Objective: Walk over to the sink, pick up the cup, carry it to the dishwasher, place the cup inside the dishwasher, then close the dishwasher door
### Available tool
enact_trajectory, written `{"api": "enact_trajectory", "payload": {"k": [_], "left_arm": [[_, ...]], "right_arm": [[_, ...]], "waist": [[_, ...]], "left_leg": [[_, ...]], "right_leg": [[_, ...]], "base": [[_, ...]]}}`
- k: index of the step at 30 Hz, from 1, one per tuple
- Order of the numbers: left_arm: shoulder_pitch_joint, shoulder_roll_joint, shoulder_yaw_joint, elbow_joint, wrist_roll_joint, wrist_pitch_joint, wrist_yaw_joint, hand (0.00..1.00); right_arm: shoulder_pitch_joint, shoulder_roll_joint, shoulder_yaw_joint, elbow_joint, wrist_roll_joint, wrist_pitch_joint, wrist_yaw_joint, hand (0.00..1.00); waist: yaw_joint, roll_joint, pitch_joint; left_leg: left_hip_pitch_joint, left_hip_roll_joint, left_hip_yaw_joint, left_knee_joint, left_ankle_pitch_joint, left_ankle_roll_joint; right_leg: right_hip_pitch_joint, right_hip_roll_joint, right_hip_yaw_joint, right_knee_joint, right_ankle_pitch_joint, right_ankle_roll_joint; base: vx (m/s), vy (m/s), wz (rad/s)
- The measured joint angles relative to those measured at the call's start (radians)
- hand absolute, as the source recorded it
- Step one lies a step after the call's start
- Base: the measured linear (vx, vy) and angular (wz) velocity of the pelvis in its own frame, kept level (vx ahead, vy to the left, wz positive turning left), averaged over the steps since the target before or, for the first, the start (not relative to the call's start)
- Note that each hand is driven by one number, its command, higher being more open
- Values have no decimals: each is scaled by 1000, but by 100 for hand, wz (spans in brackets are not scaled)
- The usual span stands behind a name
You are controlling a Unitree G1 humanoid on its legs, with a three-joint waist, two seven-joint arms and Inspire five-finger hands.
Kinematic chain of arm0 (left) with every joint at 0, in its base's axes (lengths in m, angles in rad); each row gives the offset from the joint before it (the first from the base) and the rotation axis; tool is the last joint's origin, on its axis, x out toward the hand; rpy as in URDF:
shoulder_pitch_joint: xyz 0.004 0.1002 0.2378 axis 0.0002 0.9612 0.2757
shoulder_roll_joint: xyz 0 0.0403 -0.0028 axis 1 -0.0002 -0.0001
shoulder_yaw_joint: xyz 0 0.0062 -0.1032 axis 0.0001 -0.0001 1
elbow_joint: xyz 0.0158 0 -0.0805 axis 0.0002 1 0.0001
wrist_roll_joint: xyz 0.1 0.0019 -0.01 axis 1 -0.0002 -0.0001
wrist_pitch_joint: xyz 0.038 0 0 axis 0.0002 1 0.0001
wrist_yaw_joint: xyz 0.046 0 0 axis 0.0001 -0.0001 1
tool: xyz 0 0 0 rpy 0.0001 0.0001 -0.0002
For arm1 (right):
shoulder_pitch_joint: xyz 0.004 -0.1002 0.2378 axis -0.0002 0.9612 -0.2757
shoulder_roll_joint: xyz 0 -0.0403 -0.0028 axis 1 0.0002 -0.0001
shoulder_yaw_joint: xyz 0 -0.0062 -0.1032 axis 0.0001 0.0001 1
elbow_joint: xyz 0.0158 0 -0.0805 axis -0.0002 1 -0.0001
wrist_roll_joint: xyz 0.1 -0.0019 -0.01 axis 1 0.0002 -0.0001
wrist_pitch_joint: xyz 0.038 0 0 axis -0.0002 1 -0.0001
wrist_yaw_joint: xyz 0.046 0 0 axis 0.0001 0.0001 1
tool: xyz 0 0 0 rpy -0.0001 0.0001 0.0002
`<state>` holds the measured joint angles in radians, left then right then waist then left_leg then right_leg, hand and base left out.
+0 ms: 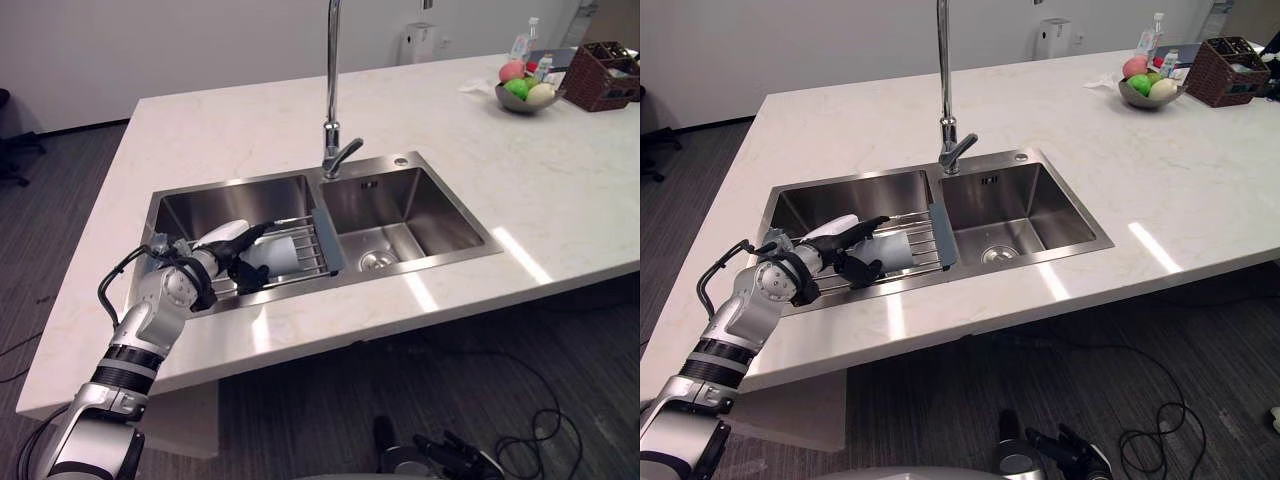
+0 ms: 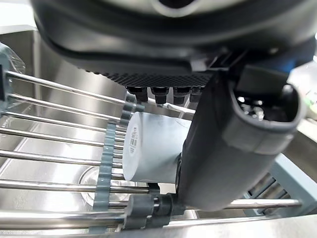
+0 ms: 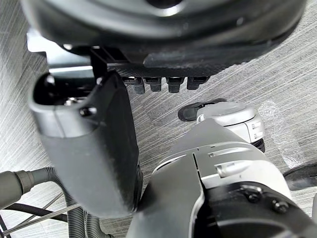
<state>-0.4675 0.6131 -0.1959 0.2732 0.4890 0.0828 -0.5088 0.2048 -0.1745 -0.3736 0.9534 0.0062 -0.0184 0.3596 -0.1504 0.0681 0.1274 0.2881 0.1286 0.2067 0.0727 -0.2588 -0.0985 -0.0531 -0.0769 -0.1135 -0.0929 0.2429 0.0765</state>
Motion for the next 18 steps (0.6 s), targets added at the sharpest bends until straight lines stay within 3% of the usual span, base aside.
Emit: {"api": "enact_trajectory", "payload": {"k": [5, 15, 16, 18], "left_arm": [[-59, 2, -33, 25, 0, 19, -42, 100], [-94, -3, -48, 107, 0, 64, -42, 100], [-104, -6, -49, 126, 1, 65, -42, 0], [-104, -6, -60, 137, 15, 69, -44, 0]], "right_arm": [[-4, -5, 7, -2, 0, 7, 14, 100], [-31, -9, 7, 2, -1, 39, 43, 100], [-32, -9, 7, 2, -1, 41, 46, 100], [-35, -10, 7, 2, -3, 46, 47, 100]], "waist": [[-9, 7, 4], [-36, 9, 8], [-37, 8, 9], [-41, 9, 10]], "left_leg": [[3, 13, 4, 0, -2, -7], [9, -1, 24, 8, -2, -8], [9, -1, 24, 8, -2, -8], [8, 0, 24, 8, -2, -8]], "right_leg": [[0, 13, 0, 0, 3, 1], [-2, 7, 22, -1, -1, 3], [-3, 7, 22, -1, -3, 1], [-5, 7, 22, -1, -5, -2]], "base": [[69, -17, -1], [13, -11, -6], [-16, -35, -1], [-14, -33, 0]]}}
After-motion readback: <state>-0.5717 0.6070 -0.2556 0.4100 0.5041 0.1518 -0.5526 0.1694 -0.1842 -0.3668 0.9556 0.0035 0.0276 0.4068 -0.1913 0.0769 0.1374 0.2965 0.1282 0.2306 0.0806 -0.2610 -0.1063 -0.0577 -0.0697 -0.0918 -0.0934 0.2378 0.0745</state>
